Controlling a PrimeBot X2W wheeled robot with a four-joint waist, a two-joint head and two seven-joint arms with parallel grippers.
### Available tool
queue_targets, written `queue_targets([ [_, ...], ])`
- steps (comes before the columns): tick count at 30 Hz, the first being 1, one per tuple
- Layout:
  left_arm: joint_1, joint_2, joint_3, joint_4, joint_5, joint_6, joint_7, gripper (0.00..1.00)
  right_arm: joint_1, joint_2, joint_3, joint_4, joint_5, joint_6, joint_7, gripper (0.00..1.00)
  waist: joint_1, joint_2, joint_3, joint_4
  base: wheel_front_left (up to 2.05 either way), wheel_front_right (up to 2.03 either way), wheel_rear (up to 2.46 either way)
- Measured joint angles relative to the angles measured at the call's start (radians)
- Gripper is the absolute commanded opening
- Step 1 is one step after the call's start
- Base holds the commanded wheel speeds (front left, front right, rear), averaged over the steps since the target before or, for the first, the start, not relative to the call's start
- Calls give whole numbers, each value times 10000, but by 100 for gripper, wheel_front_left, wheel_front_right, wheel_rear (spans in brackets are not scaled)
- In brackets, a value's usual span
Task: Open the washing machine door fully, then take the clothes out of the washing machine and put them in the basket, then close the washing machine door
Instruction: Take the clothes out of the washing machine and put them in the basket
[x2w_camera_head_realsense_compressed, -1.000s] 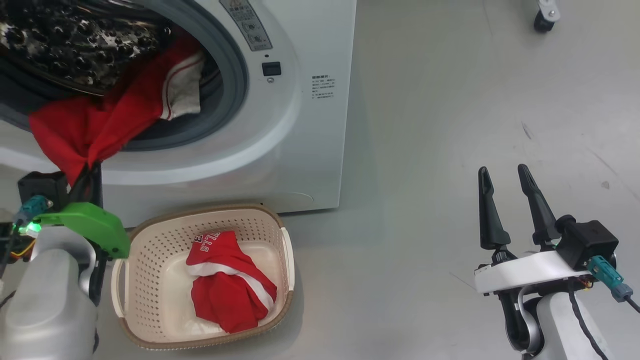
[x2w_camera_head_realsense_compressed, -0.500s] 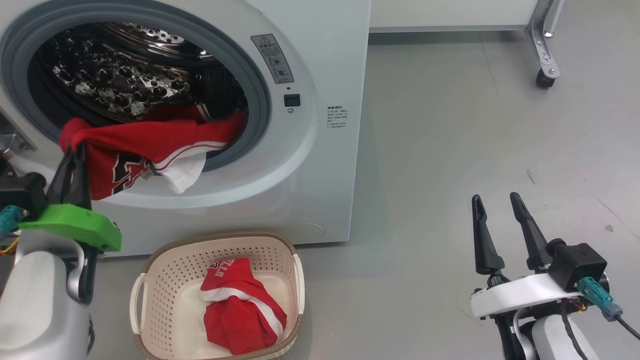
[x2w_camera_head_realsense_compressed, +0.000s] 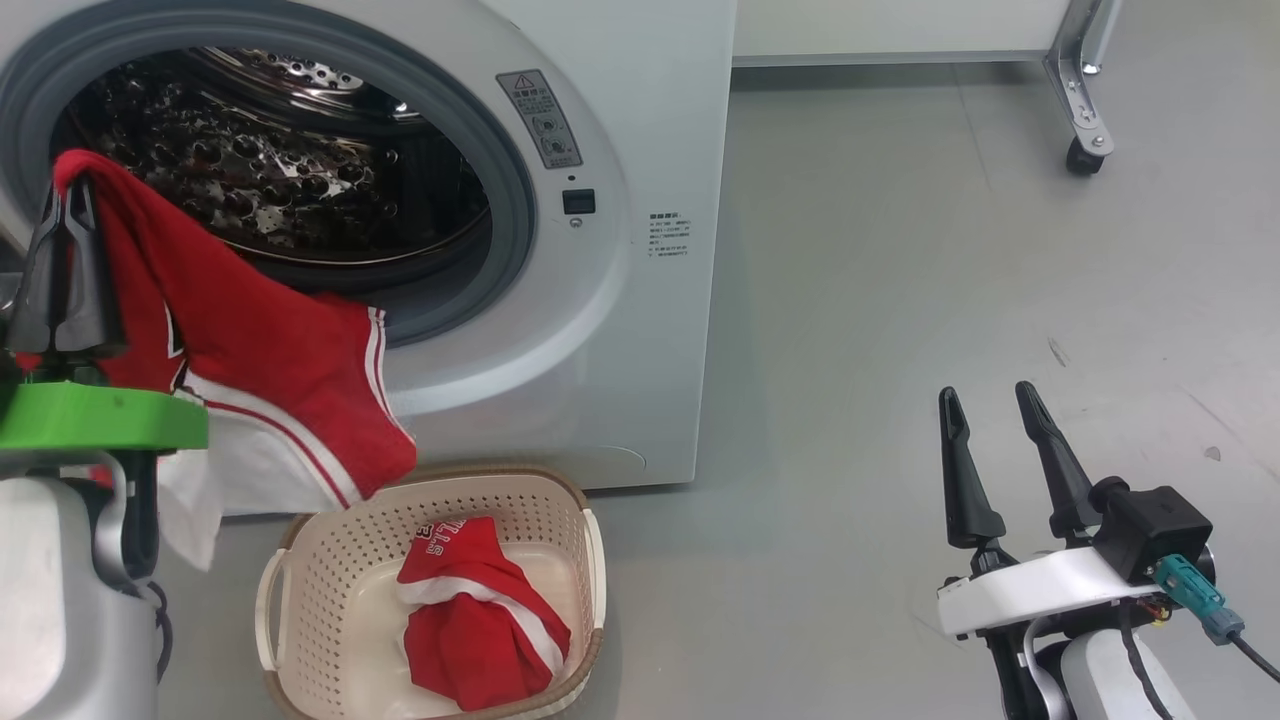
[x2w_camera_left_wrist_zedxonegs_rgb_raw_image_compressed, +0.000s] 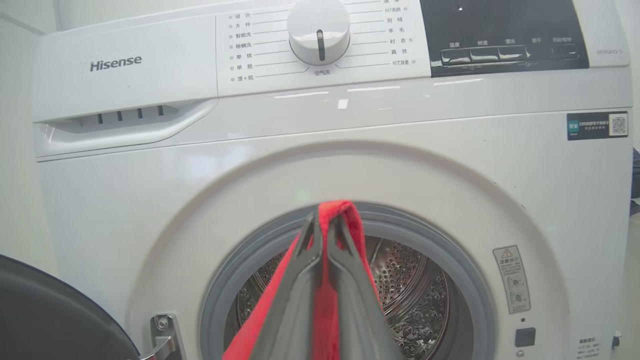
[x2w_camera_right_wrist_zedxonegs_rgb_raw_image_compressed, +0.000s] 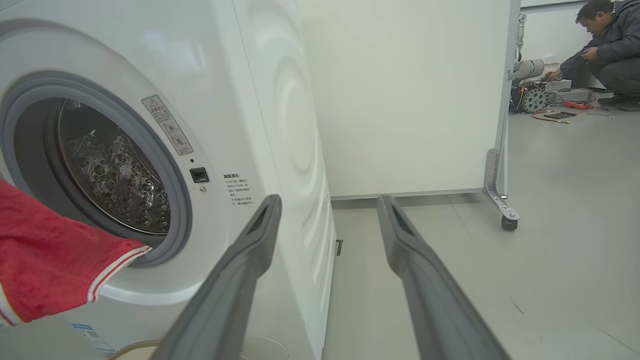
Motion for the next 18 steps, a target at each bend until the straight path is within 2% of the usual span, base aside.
queue_targets([
  [9,809,-222,-19,-673,88,0,-42,0,-1,4,84,-130,77,25,0,100,0,0,245,-158,0,0,0],
  [18,1952,-347,-610,167,268,-2,19,0,-13,2,102,-190,84,27,0,100,0,0,570,-338,0,0,0],
])
